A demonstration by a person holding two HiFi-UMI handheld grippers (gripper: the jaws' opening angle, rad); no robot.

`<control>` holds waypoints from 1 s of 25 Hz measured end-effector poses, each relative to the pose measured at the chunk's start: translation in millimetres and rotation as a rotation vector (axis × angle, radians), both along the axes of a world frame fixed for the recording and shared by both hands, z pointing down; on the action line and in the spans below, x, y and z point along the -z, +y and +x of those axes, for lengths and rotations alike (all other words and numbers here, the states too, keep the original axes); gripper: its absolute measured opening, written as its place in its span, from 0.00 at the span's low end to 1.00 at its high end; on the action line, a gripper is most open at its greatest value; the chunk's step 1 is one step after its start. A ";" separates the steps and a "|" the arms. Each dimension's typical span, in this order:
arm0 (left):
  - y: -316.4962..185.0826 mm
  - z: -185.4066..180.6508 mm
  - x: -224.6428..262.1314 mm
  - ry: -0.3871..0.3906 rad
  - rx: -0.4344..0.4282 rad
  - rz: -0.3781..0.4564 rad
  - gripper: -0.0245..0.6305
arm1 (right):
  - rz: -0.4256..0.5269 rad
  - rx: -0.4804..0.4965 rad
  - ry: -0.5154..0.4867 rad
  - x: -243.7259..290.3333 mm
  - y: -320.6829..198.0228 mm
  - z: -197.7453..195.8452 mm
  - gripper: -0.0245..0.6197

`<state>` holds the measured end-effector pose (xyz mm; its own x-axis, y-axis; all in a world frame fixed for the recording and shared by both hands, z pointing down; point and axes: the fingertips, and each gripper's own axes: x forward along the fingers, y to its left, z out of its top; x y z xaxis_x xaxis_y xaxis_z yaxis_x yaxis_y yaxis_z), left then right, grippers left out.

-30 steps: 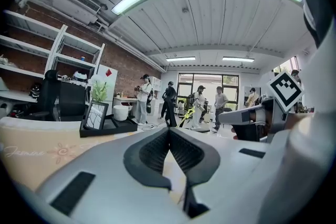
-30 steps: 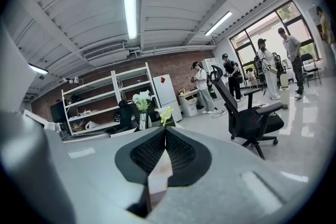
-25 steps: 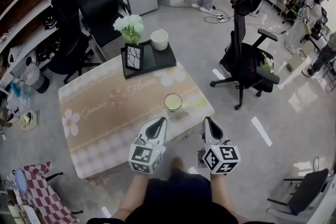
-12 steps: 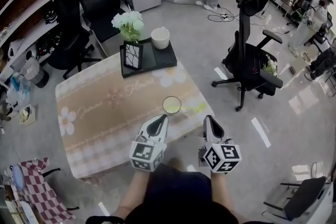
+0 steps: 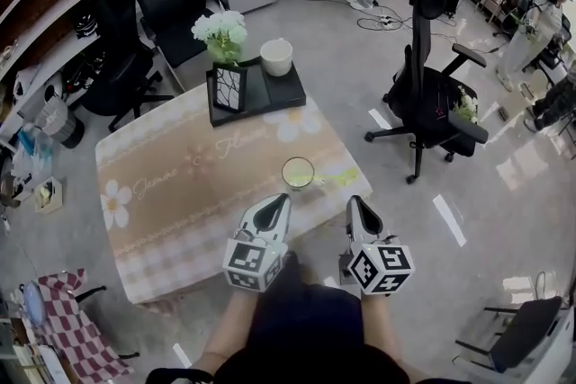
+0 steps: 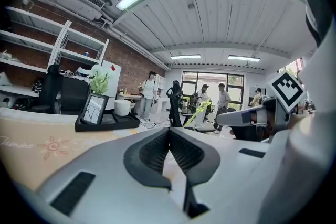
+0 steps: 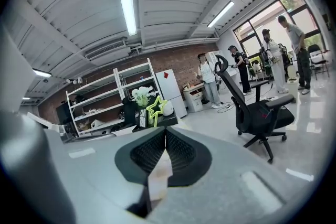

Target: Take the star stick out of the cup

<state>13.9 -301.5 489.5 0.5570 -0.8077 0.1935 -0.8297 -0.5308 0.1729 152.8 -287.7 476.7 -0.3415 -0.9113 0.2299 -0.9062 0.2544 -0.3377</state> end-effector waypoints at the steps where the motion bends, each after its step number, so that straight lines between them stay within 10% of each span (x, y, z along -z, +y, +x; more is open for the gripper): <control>1: -0.2 0.7 -0.2 0.001 -0.004 -0.001 0.05 | 0.001 0.003 -0.001 1.1 0.1 -1.2 0.04; 25: -19.3 -18.7 6.6 -0.003 -0.011 0.005 0.05 | 0.035 0.023 -0.054 20.3 -15.7 -26.9 0.35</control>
<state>-4.8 -320.8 482.9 0.5656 -0.8022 0.1911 -0.8241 -0.5409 0.1683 125.9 -303.5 456.4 -0.3735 -0.9103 0.1787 -0.8806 0.2873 -0.3769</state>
